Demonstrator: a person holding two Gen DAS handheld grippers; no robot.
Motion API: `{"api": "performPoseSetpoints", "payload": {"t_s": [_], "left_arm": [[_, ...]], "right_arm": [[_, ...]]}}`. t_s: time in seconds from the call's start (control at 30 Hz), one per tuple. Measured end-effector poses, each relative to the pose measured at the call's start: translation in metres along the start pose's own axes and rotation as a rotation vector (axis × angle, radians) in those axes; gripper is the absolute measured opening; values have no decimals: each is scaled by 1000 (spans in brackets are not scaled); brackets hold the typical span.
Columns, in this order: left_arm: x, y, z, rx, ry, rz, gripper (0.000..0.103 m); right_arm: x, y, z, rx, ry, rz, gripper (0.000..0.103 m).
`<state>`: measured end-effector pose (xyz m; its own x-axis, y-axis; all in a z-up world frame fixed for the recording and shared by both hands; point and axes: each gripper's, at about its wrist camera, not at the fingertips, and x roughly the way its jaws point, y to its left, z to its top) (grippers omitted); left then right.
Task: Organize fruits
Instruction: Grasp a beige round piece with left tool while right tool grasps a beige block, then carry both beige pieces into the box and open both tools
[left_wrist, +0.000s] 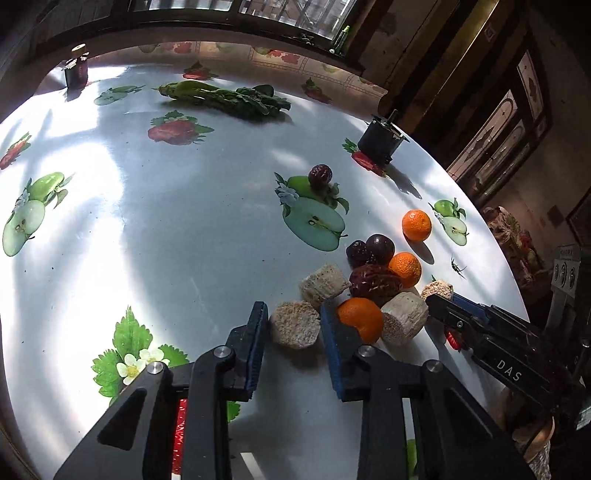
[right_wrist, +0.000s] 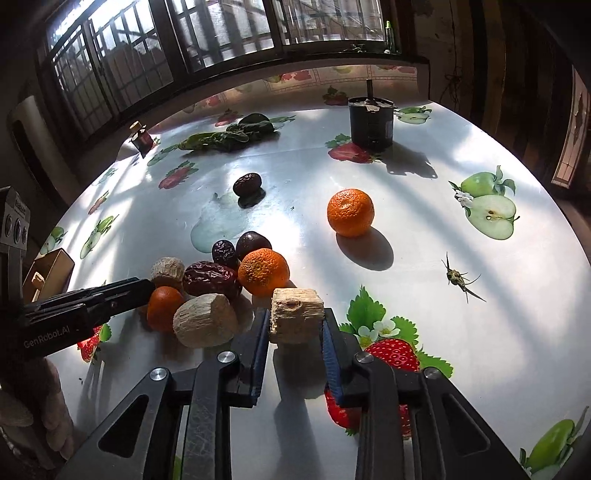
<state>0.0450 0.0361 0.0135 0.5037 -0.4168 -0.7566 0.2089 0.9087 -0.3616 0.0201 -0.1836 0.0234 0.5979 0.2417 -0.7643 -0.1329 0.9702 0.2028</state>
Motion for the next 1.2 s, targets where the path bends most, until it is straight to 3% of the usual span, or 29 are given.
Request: {"api": "performPoseSetpoints", "payload": {"t_s": [0.37,0.43,0.77,1.0,1.2], "left_arm": [[2,-22,-9,168,-35,108,31],[2,-25,-10,190,-34,130,27],[-10,-29,-11,201,-77,167,27],[-63,-27,-19,131,-165,155,27],[-144,17,-46,14,-229,165,28]], "right_arm": [[3,-4,-2,33,3,17,29],[3,-2,-3,29,-4,11,29],[-3,-5,-4,40,-34,-34,27],[-15,-7,-8,60,-84,-77,27],[-45,12,-11,81,-131,-18,27]]}}
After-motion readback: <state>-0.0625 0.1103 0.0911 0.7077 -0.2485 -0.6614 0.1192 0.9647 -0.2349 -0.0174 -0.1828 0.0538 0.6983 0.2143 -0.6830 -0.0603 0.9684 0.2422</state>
